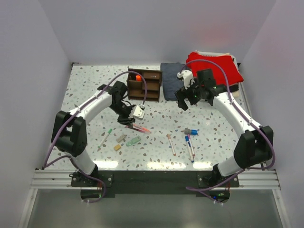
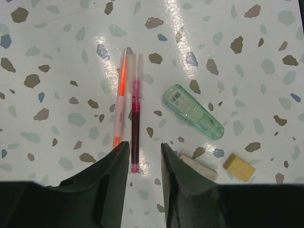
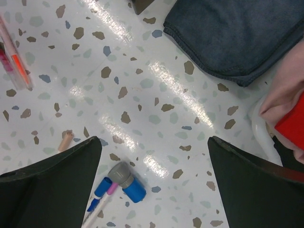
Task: Sort the stationery into containers
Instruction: Pick up the pen from the center of the board.
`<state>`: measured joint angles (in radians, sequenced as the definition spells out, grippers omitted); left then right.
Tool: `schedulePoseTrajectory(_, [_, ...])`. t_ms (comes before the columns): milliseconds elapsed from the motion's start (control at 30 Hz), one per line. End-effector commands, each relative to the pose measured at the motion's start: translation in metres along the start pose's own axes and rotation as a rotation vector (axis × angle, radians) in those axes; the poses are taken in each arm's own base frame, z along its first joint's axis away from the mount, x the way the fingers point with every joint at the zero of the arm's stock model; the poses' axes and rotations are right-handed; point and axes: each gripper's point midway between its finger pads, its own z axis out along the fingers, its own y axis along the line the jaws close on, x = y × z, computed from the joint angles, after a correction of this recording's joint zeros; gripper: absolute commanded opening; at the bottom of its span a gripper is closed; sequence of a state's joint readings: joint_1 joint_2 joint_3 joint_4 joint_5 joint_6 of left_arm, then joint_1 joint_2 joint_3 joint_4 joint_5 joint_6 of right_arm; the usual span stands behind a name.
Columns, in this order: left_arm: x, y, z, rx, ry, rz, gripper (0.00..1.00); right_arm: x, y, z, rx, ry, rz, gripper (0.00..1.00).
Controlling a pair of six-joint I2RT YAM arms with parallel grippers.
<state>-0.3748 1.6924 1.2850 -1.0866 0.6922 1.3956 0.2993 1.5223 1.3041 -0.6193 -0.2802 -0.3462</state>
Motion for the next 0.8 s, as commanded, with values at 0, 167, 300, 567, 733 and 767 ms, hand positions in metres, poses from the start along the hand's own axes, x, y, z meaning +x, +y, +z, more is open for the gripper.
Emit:
schedulePoseTrajectory(0, [0.004, 0.007, 0.015, 0.003, 0.011, -0.012, 0.36, 0.003, 0.009, -0.015, -0.018, -0.013, -0.029, 0.98])
schedulePoseTrajectory(167, [0.001, 0.014, 0.032, 0.001, 0.004, 0.001, 0.33, 0.01, 0.01, -0.014, -0.017, -0.008, -0.026, 0.96])
schedulePoseTrajectory(300, [-0.007, 0.019, 0.046, 0.005, -0.004, 0.009, 0.28, 0.008, 0.008, -0.01, -0.011, -0.015, -0.016, 0.94])
schedulePoseTrajectory(567, [-0.009, 0.016, 0.07, 0.062, 0.014, -0.01, 0.23, 0.01, 0.007, -0.01, 0.0, -0.012, -0.029, 0.94])
schedulePoseTrajectory(733, [-0.001, 0.017, 0.079, 0.046, 0.03, -0.034, 0.22, 0.013, 0.008, -0.012, 0.002, -0.015, -0.032, 0.94])
schedulePoseTrajectory(767, [0.002, 0.017, 0.08, 0.043, 0.037, -0.038, 0.22, 0.015, 0.009, -0.012, -0.001, -0.011, -0.031, 0.94])
